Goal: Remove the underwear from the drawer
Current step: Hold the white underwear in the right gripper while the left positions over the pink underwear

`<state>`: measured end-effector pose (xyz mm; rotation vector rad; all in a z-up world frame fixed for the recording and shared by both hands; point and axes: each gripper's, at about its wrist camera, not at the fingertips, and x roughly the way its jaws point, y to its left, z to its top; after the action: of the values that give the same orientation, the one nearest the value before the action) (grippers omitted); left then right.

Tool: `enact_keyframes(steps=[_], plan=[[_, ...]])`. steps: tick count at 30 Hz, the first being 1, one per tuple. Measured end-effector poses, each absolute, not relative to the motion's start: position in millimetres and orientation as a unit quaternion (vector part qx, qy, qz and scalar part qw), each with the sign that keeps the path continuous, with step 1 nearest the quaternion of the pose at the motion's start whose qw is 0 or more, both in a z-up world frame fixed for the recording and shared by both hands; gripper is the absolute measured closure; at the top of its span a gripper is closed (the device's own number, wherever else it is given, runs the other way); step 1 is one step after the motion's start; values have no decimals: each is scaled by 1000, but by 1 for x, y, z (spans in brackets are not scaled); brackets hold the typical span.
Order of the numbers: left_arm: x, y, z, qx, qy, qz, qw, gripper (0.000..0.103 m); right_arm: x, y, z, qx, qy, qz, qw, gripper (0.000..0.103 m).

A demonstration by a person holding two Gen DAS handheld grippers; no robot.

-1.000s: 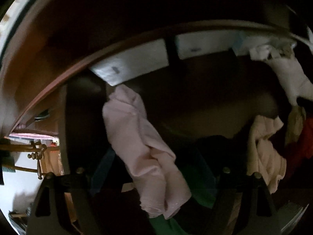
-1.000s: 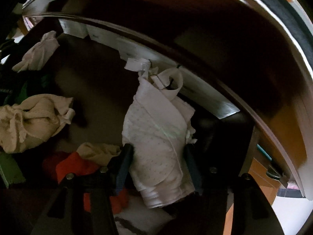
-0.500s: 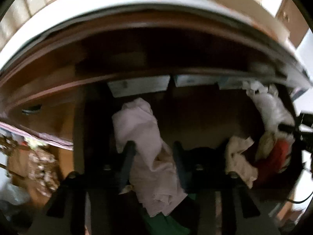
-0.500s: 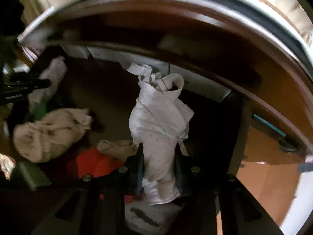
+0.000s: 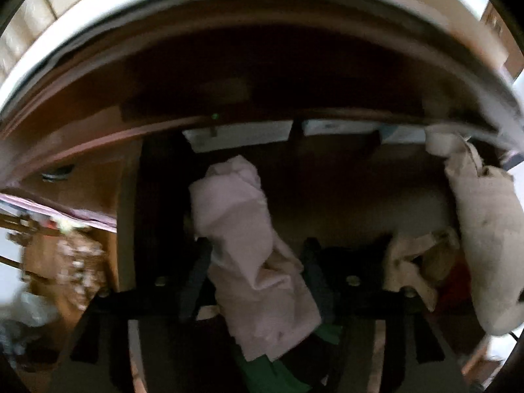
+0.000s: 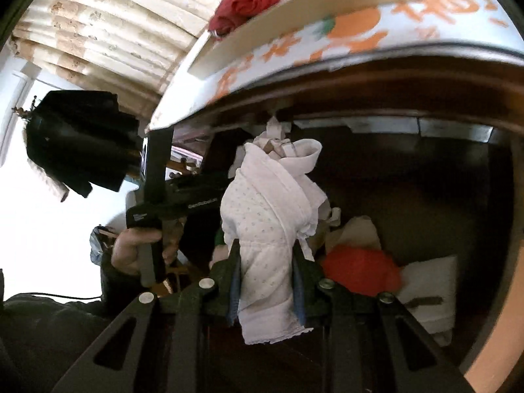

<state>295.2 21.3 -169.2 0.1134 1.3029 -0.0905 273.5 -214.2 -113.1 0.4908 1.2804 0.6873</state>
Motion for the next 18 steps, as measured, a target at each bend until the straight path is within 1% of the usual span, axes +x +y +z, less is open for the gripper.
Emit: enact_keyframes(steps=[3, 4, 6, 8, 9, 10, 11, 14, 16, 17, 18], plan=[[299, 10, -176, 85, 611, -37, 786, 40, 270, -199, -134, 220, 600, 305, 706, 74], [299, 8, -176, 86, 612, -36, 785, 37, 267, -197, -139, 216, 606, 302, 704, 74], [299, 9, -175, 76, 609, -41, 788, 36, 263, -197, -142, 197, 612, 293, 708, 74], [299, 15, -170, 58, 601, -54, 795, 39, 260, -195, -141, 191, 612, 294, 709, 74], [298, 16, -169, 58, 599, -55, 797, 41, 259, -194, -140, 190, 610, 296, 710, 74], [297, 17, -169, 64, 596, -53, 799, 47, 259, -194, -139, 190, 609, 297, 711, 74], [295, 17, -169, 74, 592, -51, 801, 51, 259, -194, -138, 189, 608, 296, 712, 74], [290, 16, -169, 89, 584, -62, 805, 52, 260, -203, -137, 195, 605, 294, 714, 74], [289, 16, -169, 88, 581, -60, 807, 54, 260, -210, -138, 202, 603, 291, 714, 74], [289, 18, -167, 77, 579, -61, 810, 62, 259, -211, -138, 205, 603, 290, 714, 74], [289, 18, -166, 59, 578, -71, 811, 75, 260, -212, -137, 207, 602, 290, 715, 74]])
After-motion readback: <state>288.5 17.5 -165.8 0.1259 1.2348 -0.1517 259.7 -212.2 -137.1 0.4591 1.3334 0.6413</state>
